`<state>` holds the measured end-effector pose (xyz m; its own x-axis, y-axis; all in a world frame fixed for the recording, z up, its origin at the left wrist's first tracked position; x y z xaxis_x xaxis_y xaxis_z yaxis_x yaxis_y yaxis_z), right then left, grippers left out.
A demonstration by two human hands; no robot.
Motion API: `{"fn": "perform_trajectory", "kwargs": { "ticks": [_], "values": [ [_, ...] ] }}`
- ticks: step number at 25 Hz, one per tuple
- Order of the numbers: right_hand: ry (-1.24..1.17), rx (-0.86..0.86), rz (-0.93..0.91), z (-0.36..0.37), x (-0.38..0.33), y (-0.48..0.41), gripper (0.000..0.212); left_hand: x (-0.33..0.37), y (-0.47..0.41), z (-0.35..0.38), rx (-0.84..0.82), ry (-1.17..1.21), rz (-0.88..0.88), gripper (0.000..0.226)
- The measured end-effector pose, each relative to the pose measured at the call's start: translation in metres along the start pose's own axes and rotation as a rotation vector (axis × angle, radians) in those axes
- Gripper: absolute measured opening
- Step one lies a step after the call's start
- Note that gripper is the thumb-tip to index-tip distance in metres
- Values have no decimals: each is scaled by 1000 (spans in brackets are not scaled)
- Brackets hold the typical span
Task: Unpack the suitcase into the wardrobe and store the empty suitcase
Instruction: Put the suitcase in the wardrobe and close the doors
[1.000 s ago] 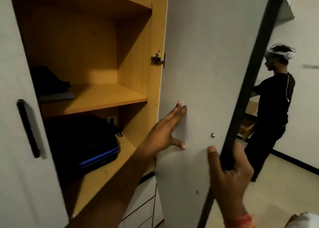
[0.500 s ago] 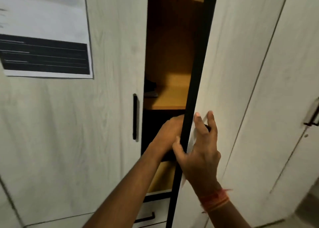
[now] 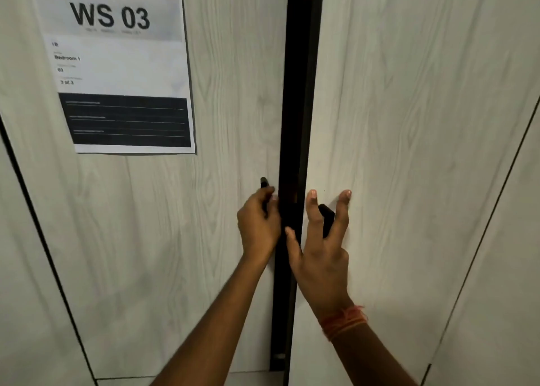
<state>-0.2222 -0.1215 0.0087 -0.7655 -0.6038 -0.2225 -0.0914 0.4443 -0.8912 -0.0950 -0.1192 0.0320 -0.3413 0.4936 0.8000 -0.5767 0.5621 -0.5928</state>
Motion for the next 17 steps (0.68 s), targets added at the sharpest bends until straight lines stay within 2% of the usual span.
{"fn": "perform_trajectory", "kwargs": {
  "ticks": [1,3,6,8,10,12,15,17],
  "values": [
    [-4,-10,-5,8,-1,-2,73,-5,-5,-5,97,11,19,27],
    [-33,-28,-22,20,-1,-5,63,-7,-13,-9,156,-28,29,53],
    [-127,-95,-62,38,2,-8,56,-16,-21,-1,78,13,-100,83],
    [-210,-110,-78,46,5,-14,59,-25,-17,3,0,81,-181,84],
    [-321,-112,-74,49,7,-19,72,-34,-19,3,-33,46,-205,75],
    [-406,-104,-65,52,9,-21,75,-34,-21,1,15,13,-194,68],
    [-432,-30,-27,55,15,-19,69,-30,-17,0,120,9,-149,63],
    [-443,-37,9,61,21,-21,74,-29,-12,-1,192,-12,-94,57]
  ]
}}
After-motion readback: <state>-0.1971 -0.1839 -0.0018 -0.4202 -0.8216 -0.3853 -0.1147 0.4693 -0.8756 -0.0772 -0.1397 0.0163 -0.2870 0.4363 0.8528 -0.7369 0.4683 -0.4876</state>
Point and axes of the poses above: each hand's wrist, its own y-axis away from the middle knuckle, its own z-axis out of the palm, x = y × z, the point moved 6 cm from there along -y, towards the middle knuckle, and after that the axes turned 12 degrees about y, right-handed, at the moved point
